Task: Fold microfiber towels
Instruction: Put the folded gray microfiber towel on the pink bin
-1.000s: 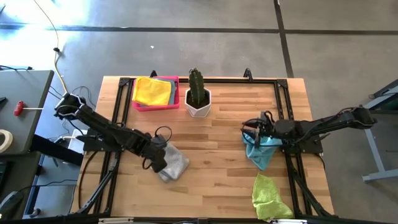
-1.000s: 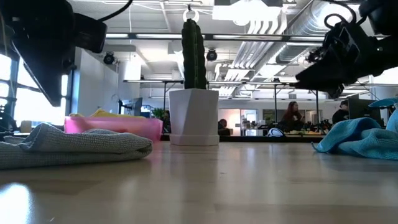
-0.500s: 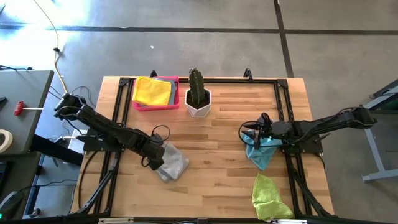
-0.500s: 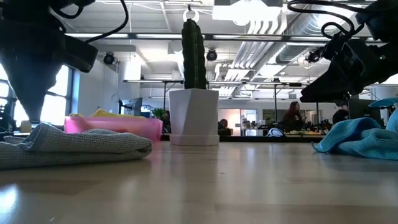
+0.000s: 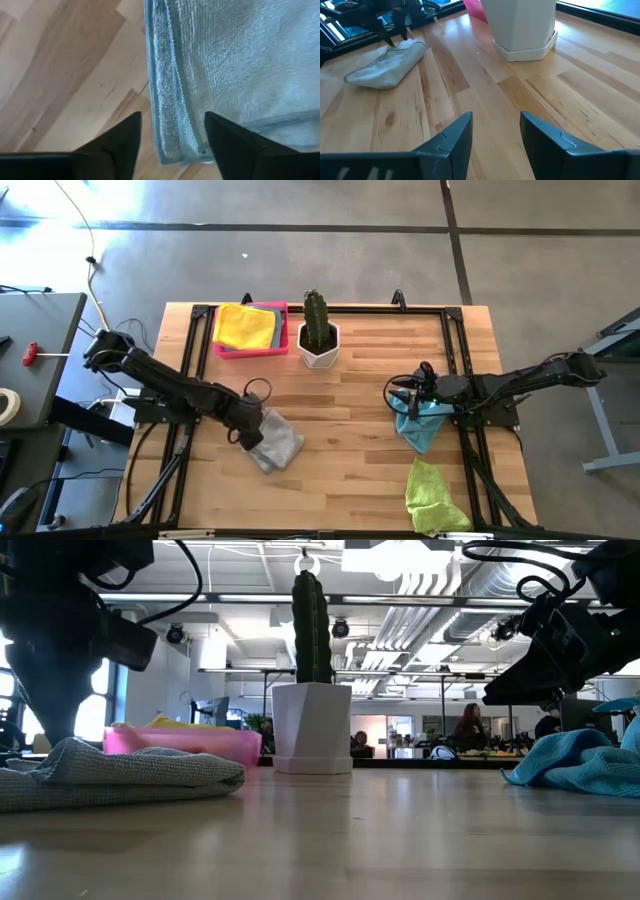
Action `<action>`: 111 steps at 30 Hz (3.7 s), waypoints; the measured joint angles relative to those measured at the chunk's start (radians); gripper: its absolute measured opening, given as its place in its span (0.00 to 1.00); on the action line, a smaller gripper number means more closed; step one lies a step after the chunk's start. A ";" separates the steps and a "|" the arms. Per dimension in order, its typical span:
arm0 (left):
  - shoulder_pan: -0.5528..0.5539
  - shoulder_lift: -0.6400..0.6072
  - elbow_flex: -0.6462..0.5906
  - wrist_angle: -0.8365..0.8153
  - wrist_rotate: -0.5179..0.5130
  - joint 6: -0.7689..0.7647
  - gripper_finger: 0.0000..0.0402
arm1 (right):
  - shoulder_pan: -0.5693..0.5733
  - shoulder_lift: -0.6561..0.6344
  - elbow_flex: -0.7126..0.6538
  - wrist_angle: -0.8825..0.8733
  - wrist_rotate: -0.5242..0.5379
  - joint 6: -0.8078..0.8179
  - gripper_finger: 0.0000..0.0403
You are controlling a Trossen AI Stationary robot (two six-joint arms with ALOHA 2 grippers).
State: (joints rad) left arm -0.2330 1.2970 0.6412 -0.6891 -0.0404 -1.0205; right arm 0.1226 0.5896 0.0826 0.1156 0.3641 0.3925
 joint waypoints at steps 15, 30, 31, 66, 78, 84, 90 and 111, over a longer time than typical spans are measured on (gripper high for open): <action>0.065 -0.127 -0.235 0.383 0.001 -0.060 0.70 | 0.000 -0.001 0.000 -0.030 0.000 0.000 0.39; -0.029 0.055 -0.246 0.684 0.005 -0.153 0.70 | 0.000 -0.001 0.000 -0.055 0.000 0.000 0.39; -0.035 0.067 -0.246 0.704 -0.002 -0.152 0.69 | 0.000 -0.001 0.000 -0.054 0.000 0.000 0.39; 0.030 0.146 0.049 0.172 -0.058 0.342 0.01 | 0.000 -0.001 0.000 -0.075 0.000 0.000 0.39; 0.312 0.143 0.262 -0.268 -0.574 0.769 0.00 | 0.000 -0.001 0.000 -0.076 0.000 0.000 0.39; 0.533 0.143 0.262 -0.159 -0.739 1.043 0.00 | 0.000 -0.001 0.000 -0.076 0.000 0.000 0.39; 0.716 0.143 0.262 0.047 -0.785 1.341 0.00 | 0.000 -0.001 0.000 -0.076 0.000 0.000 0.39; 1.001 0.265 0.263 0.276 -0.652 1.736 0.04 | 0.000 -0.001 0.000 -0.076 0.000 0.000 0.39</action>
State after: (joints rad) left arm 0.7677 1.5615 0.9047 -0.4128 -0.6929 0.7159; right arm 0.1227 0.5888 0.0830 0.0399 0.3637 0.3927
